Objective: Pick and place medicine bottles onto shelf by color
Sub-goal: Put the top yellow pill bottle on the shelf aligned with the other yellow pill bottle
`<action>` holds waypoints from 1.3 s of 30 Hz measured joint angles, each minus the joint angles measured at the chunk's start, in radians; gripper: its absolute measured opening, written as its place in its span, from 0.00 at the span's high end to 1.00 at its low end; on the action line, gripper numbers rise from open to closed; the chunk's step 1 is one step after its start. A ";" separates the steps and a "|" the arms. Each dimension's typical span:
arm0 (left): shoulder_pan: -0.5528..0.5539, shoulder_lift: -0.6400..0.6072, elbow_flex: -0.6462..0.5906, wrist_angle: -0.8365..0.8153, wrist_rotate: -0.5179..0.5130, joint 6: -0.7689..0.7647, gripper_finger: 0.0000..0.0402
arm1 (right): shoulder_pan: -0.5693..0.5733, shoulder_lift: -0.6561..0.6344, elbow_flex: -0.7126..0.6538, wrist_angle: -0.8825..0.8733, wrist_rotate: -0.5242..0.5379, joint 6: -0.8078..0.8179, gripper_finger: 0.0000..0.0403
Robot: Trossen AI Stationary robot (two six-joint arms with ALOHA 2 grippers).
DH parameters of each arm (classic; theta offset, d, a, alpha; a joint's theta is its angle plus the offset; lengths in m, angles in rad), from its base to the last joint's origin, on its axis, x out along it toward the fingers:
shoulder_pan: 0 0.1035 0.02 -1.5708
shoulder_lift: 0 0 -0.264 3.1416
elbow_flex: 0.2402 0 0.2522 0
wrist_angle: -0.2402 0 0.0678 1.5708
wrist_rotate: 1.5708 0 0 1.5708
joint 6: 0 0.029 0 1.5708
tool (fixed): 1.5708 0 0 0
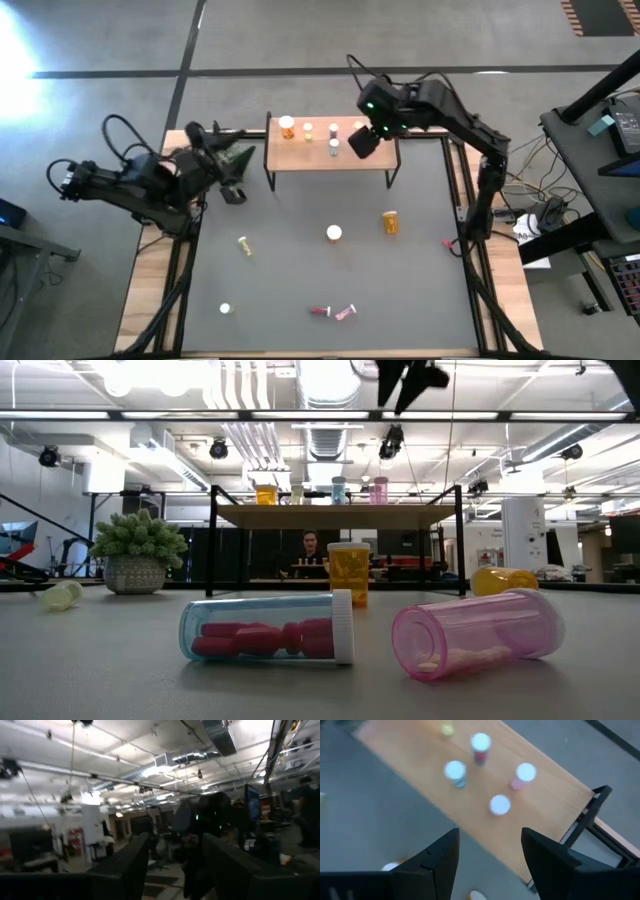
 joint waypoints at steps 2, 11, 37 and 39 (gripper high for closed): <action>0.000 0.029 0.023 -0.030 0.000 -0.101 0.58 | 0.034 -0.032 -0.005 -0.001 0.009 0.012 0.50; 0.000 0.197 0.144 -0.255 0.001 -0.592 0.58 | 0.190 -0.185 -0.099 0.001 0.087 0.000 0.50; -0.142 0.489 0.224 -1.762 0.512 -2.183 0.58 | 0.271 -0.627 -0.817 0.061 0.131 0.062 0.50; -0.141 0.506 0.185 -1.748 0.566 -2.187 0.58 | 0.271 -0.636 -0.843 0.076 0.131 0.061 0.50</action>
